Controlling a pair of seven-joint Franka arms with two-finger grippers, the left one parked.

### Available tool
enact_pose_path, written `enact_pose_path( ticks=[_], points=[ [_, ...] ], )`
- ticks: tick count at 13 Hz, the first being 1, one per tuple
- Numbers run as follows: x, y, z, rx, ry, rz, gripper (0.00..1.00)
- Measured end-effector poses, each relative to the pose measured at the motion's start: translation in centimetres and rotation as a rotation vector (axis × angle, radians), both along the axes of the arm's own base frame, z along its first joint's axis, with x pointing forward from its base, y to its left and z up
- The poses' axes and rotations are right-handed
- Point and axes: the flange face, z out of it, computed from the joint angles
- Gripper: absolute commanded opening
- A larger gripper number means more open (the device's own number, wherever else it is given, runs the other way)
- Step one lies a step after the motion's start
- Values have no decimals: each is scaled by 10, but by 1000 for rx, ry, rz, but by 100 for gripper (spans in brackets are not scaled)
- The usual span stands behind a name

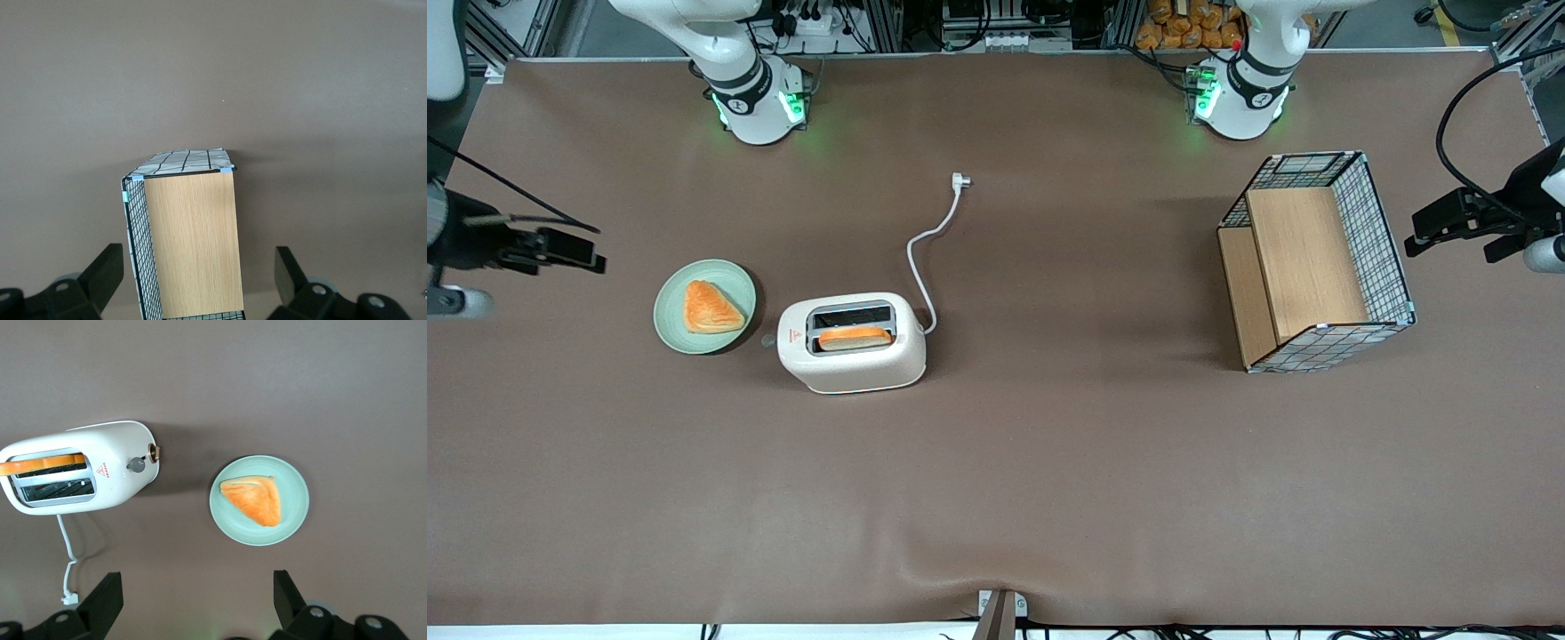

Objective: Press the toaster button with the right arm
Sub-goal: 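Move the right gripper to the brown button on the toaster's end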

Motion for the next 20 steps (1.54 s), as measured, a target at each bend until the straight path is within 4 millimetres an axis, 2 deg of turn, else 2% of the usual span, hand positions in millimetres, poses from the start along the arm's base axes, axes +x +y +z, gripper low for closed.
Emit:
enact_pose_path(
  ticks=[1,3,4,10,13,15,17,20],
  points=[
    [3,1,-9,12,15,-1,39],
    [7,6,-27,56,44,-7,9],
    [10,9,-38,79,58,-12,0],
    [33,22,-122,184,92,-65,0],
    [35,47,-152,215,38,-70,0],
    [32,63,-185,266,-22,-44,0],
    [25,66,-219,316,-27,-34,0],
    [17,63,-244,353,8,-45,0]
  ],
)
